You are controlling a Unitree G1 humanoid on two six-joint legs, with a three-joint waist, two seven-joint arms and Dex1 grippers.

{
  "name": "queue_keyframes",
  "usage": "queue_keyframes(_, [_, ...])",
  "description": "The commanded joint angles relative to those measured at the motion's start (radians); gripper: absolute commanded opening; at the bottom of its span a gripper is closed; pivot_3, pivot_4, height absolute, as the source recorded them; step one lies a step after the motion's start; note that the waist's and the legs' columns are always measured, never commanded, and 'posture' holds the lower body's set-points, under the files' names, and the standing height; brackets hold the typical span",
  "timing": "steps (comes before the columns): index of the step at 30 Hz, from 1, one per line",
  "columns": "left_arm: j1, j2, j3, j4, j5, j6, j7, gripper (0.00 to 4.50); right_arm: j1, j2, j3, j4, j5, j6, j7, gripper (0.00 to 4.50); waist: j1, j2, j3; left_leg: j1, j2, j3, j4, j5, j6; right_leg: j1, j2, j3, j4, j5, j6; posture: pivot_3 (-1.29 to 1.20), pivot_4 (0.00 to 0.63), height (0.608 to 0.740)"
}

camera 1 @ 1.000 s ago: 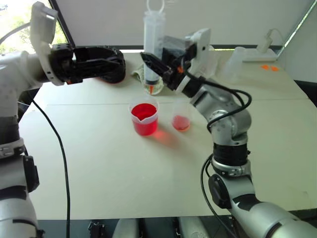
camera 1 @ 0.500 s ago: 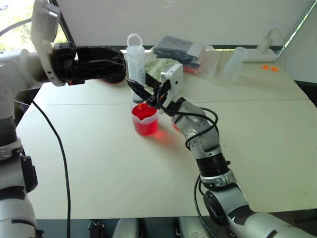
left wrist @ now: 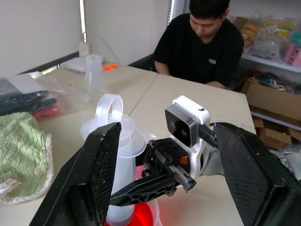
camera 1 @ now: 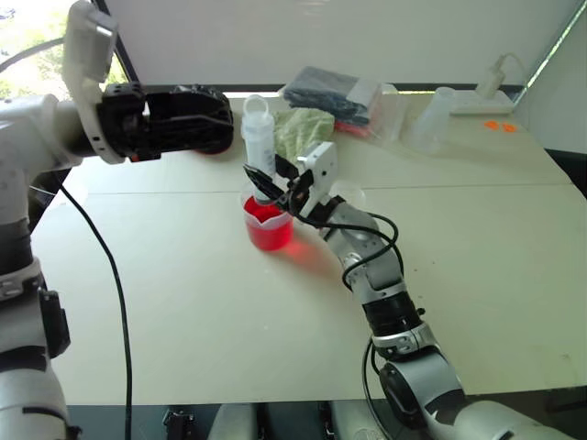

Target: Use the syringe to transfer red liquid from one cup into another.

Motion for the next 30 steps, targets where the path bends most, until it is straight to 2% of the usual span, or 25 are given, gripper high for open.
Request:
queue_keyframes(1, [0.024, 0.012, 0.036, -0.034, -0.016, -0.006, 0.002, 3.29, -0.01, 0.002, -0.003, -0.006, -0.003, -0.043, 0.003, 1.4, 0.0, 0.0, 0.0, 0.0, 0.0, 0.0, 0.0, 0.0, 0.0, 0.0, 0.0, 0.0, 0.0, 0.0, 0.0, 0.0, 0.15, 0.711])
queue_keyframes(12, [0.06, -0.021, 0.002, -0.023, 0.011, -0.029, 0.013, 3.29, -0.023, -0.004, -0.008, 0.014, -0.01, -0.06, 0.004, 1.4, 0.001, 0.0, 0.0, 0.001, 0.0, 0.0, 0.0, 0.0, 0.0, 0.001, 0.0, 0.0, 0.0, 0.0, 0.0, 0.0, 0.15, 0.711])
queue_keyframes(30, [-0.033, -0.1, -0.068, 0.156, 0.155, -0.184, -0.03, 3.29, -0.007, -0.01, 0.007, -0.029, -0.01, -0.039, 0.008, 1.4, 0.002, 0.0, 0.0, 0.001, 0.0, 0.0, 0.0, 0.0, 0.0, 0.001, 0.0, 0.0, 0.0, 0.0, 0.0, 0.0, 0.15, 0.711])
